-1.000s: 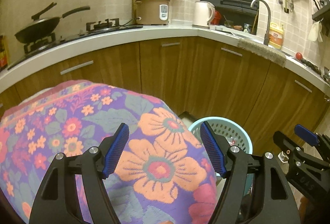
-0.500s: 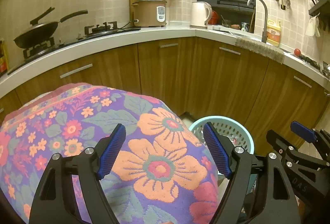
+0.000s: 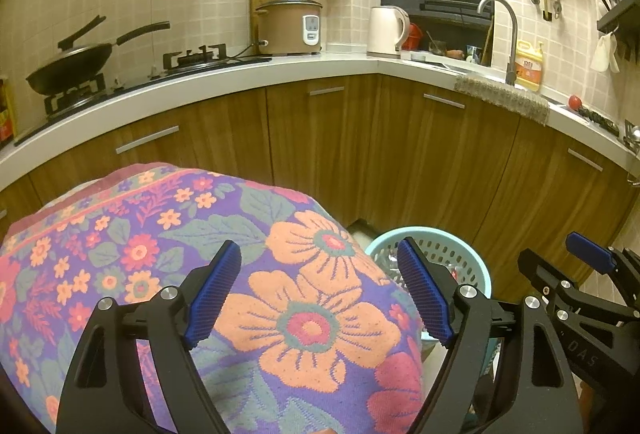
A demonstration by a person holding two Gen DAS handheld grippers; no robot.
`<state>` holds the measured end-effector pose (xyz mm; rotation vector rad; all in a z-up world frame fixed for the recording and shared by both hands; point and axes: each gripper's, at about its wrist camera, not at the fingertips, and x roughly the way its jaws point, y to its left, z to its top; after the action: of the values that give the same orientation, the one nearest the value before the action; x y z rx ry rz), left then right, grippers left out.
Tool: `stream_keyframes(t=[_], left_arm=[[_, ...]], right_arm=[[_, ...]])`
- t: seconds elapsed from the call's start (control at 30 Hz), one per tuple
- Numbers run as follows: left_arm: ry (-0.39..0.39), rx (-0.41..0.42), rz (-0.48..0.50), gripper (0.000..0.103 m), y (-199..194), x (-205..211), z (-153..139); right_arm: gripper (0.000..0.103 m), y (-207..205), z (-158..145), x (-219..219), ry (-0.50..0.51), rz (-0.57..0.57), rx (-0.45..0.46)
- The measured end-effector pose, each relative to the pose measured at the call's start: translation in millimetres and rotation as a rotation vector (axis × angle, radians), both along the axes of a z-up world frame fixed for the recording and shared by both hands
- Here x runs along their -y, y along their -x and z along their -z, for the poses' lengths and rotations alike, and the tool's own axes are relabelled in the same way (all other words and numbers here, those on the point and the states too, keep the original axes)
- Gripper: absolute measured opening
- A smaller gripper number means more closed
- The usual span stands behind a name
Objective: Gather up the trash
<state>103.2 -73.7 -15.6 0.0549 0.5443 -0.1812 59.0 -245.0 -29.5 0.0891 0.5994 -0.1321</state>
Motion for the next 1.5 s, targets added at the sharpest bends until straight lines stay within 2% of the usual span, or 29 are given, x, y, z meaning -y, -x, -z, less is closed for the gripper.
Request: stream_keyframes(t=[1.5], left_arm=[[-0.021, 0.015, 0.013, 0.084, 2.2, 3.1, -1.8]], right_arm=[[0.067, 4.9, -3.4, 0.6, 0.017, 0.013, 0.02]])
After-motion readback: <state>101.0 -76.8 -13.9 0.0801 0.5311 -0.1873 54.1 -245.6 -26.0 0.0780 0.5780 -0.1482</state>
